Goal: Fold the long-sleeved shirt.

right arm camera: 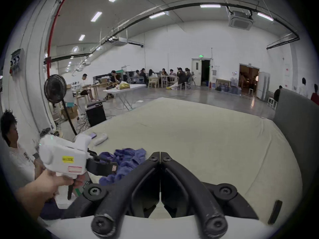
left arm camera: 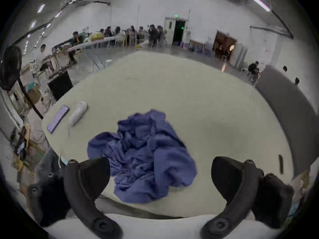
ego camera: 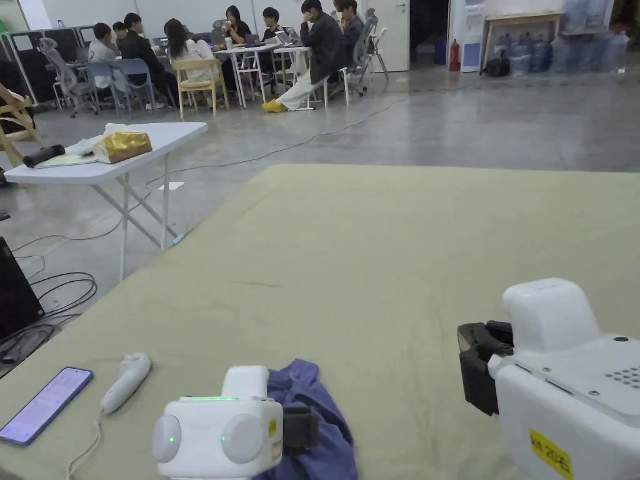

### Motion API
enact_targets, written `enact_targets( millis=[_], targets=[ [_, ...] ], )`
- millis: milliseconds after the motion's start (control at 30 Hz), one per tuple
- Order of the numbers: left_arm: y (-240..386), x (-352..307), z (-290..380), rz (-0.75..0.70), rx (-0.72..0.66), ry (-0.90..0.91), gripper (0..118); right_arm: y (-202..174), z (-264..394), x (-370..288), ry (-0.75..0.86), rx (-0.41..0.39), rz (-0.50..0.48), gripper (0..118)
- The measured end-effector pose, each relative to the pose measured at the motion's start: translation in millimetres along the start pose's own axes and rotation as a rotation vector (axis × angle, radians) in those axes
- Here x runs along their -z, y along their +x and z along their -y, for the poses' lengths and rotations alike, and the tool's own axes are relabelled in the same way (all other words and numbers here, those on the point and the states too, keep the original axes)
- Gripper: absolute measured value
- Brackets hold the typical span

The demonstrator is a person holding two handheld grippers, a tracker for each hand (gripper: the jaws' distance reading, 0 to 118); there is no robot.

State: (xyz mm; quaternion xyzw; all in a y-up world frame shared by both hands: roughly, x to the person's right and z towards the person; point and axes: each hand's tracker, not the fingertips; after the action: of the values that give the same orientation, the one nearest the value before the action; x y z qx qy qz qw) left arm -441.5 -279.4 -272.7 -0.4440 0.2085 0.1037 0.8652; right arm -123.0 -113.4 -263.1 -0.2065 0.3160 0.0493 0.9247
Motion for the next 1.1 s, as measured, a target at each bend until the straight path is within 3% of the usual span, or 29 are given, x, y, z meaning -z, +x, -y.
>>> enact_targets(
  millis=[100,167,200,233,267,333,400,500,700,867,1033,1100],
  targets=[
    [15.8,41.3,13.2,-0.054,0.085,-0.124,115,9.5,3.3,-0.8,-0.012,0.0,0.019,0],
    [26.0,55.6,25.4,-0.075,0.13,-0.166,109,15.0,5.7,-1.3,-0.014,-0.001,0.029,0],
    [26.7,58.4,24.7,-0.047,0.113,-0.111,99,16.7,6.1,-0.8,-0.016,-0.002,0.033,0],
    [25.8,55.6,22.8,0.006,0.072,-0.111,80,18.6,6.6,-0.6,-0.017,-0.003,0.041,0],
    [25.7,46.0,15.2,0.003,0.035,-0.1,69,20.1,6.6,-1.6,-0.017,-0.001,0.047,0],
    [21.2,30.9,-13.1,0.027,-0.05,-0.065,54,23.7,6.1,-4.8,-0.015,0.01,0.06,0],
    [21.7,-1.8,-41.1,0.096,-0.109,0.012,13,27.7,3.8,-10.0,-0.006,0.033,0.062,0],
    [14.0,-65.7,-95.7,0.294,-0.166,0.105,13,32.6,-0.9,-24.0,0.039,0.06,0.079,0],
    [77.7,-218.2,-169.0,0.301,-0.032,0.348,12,44.4,-18.1,-65.3,0.18,0.035,0.173,0],
    [149.3,-308.6,-193.8,0.455,0.077,0.489,12,65.9,-40.2,-111.4,0.272,-0.002,0.227,0],
    [238.8,-329.0,-169.9,0.52,0.237,0.5,12,100.3,-52.6,-150.9,0.3,0.03,0.287,0],
    [272.5,-308.2,-152.0,0.551,0.273,0.437,12,120.8,-53.1,-160.1,0.204,0.064,0.253,0]
  ],
)
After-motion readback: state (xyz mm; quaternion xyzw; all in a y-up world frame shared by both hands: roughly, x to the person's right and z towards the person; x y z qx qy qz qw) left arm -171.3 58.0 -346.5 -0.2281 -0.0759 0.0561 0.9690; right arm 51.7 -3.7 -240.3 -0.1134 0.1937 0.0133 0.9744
